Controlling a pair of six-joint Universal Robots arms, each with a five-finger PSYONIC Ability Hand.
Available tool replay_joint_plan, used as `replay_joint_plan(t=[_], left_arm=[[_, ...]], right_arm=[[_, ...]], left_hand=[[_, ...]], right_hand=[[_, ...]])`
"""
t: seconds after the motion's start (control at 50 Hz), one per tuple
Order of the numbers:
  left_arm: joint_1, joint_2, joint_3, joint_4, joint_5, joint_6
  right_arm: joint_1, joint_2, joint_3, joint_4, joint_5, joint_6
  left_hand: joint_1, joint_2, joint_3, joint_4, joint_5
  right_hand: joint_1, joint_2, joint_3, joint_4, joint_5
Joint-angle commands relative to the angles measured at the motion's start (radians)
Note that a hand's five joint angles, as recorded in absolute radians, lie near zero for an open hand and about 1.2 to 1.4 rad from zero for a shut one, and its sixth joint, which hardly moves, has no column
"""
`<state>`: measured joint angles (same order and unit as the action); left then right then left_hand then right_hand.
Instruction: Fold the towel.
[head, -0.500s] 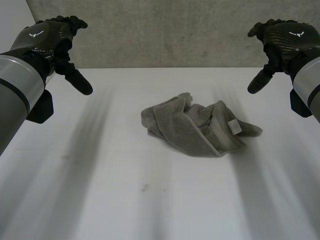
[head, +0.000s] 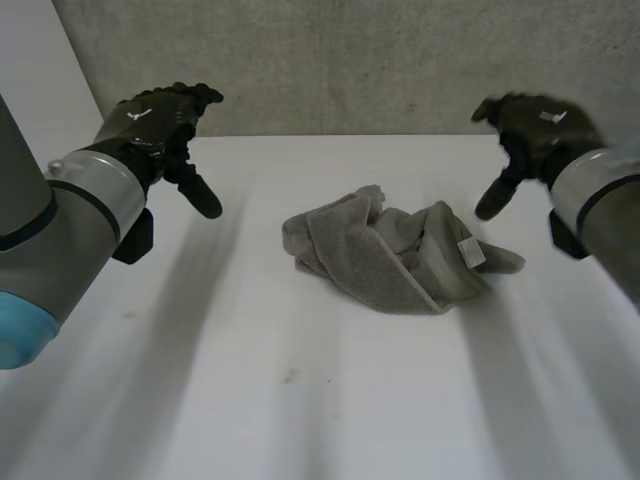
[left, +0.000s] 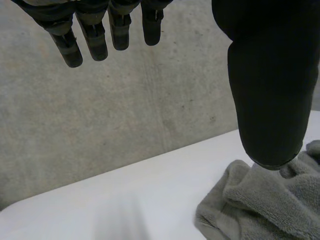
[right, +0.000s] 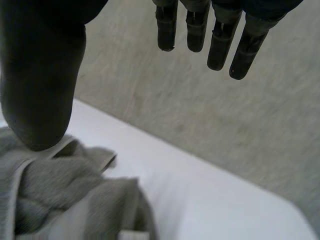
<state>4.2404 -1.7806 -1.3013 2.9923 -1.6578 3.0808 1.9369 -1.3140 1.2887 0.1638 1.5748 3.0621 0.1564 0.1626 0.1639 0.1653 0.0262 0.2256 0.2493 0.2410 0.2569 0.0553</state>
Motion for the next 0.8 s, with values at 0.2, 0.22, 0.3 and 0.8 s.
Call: replay_joint_plan(t=[0.2,0.22,0.3,0.8], left_arm=[[0.004,-0.072,-0.012,0.030,0.058,-0.001],[0.004,-0.075,-0.015,0.036,0.058,0.001],[0.004,-0.079,-0.016,0.043,0.058,0.001],[-0.002,-0.071,-0.030,0.046,0.067,0.002]], right_arm=[[0.088,0.441,-0.156,-0.001,-0.118,0.325],[0.100,0.468,-0.176,-0.003,-0.114,0.336],[0.122,0.524,-0.218,-0.004,-0.110,0.357],[0.165,0.141,0.208,-0.087,-0.051,-0.347]], left_hand=[[0.022,0.016,0.014,0.013,-0.022],[0.022,0.016,0.014,0.013,-0.022],[0.022,0.016,0.014,0.013,-0.022],[0.025,0.019,0.017,0.016,-0.020]], right_hand=[[0.024,0.000,0.008,-0.008,0.019],[0.050,0.026,0.035,0.019,0.046],[0.117,0.094,0.102,0.086,0.113],[1.171,1.147,1.155,1.139,1.166]])
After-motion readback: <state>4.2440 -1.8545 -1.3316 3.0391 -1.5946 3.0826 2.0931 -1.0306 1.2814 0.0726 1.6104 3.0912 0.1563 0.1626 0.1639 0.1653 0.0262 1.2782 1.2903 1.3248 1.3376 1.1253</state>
